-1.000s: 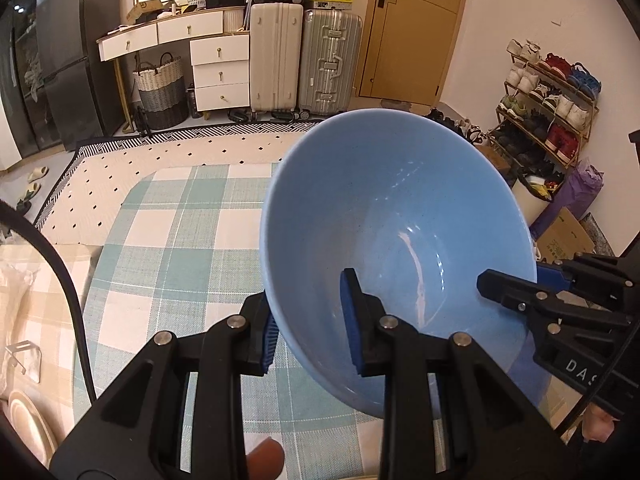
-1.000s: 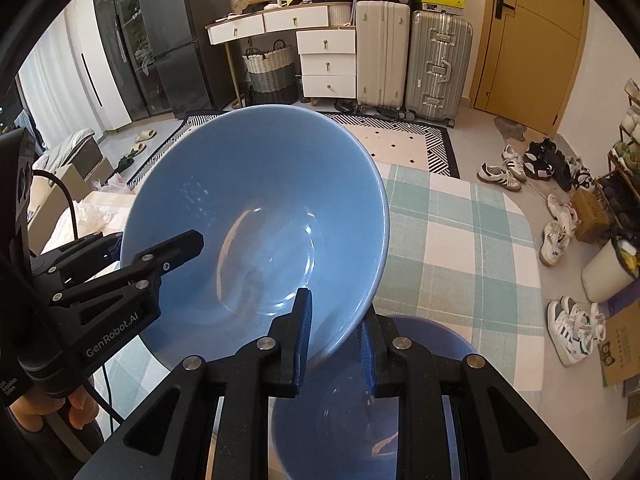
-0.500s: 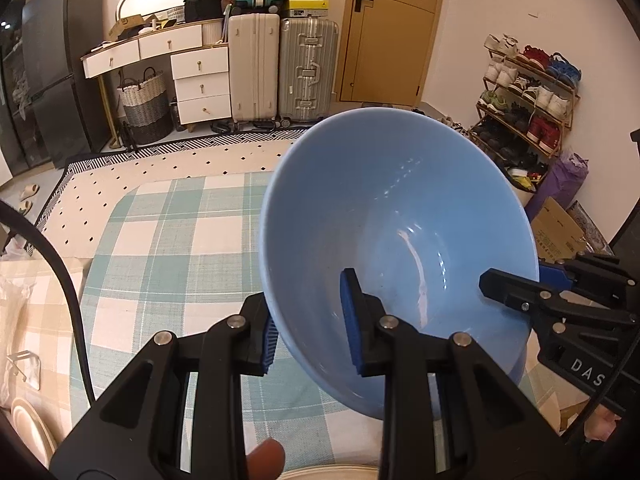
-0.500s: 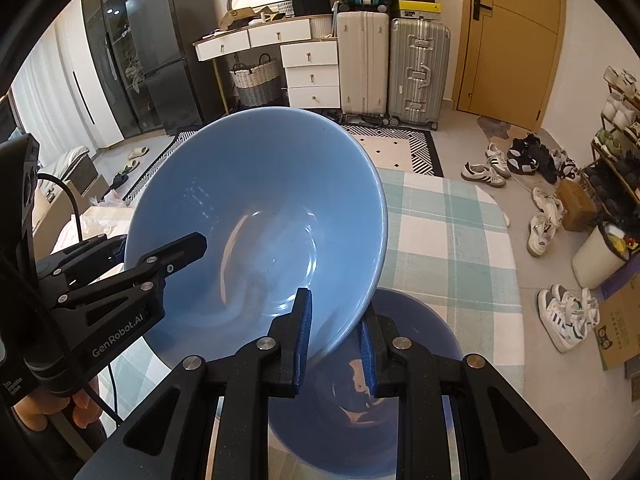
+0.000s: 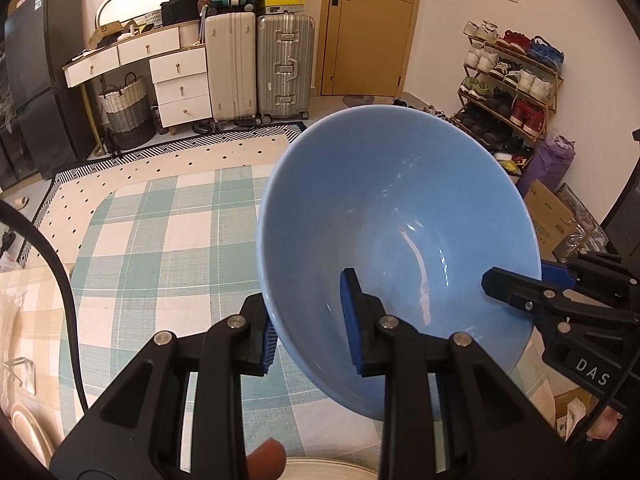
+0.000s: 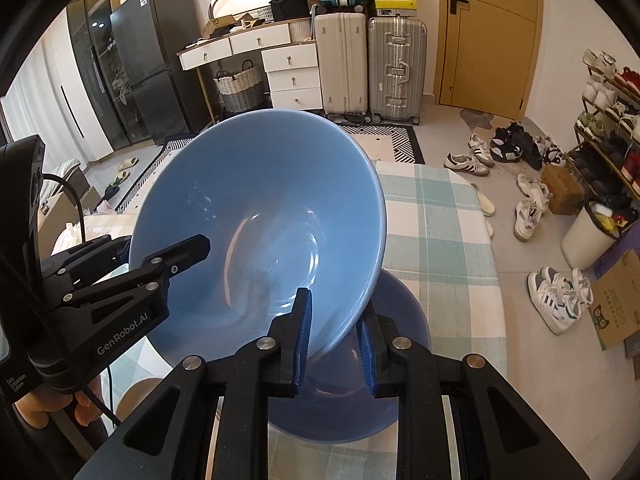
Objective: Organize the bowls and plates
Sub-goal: 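Lift the blue bowl tilted and carry it over the other blue bowl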
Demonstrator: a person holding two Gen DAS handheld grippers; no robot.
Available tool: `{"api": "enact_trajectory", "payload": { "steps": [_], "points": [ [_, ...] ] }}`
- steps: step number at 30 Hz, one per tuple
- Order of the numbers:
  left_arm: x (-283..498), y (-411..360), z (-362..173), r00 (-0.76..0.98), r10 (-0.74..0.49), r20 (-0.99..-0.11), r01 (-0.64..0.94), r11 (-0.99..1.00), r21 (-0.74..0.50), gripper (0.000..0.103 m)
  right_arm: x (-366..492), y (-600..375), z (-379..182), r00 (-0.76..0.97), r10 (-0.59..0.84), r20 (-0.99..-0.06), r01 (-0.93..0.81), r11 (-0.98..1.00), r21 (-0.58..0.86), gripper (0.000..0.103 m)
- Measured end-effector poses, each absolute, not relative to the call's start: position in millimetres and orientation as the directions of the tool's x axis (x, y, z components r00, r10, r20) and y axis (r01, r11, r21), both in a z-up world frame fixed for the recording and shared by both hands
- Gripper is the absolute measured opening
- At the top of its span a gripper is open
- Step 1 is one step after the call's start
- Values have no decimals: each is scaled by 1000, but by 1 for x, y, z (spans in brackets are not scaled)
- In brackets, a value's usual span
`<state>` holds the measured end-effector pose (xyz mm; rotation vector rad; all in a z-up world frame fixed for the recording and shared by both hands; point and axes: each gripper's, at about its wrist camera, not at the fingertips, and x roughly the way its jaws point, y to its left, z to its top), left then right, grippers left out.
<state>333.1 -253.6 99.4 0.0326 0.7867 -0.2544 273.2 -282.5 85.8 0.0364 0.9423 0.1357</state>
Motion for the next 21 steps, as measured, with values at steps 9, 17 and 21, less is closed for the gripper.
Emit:
{"api": "enact_trajectory", "payload": {
  "steps": [9,17,21],
  "points": [
    [326,-270,95,663,-235,-711,263,962,-72,24,263,-293,80,569,122,-813,-80,992,93,22],
    [326,-282,83,639,-254,-726,287,954,-81,24,255,-304,76,561,114,-820,-57,993,100,22],
    [326,-287,79,633,-254,-732,294,953,-76,24,251,-308,73,557,114,-823,-51,993,104,22]
  ]
}}
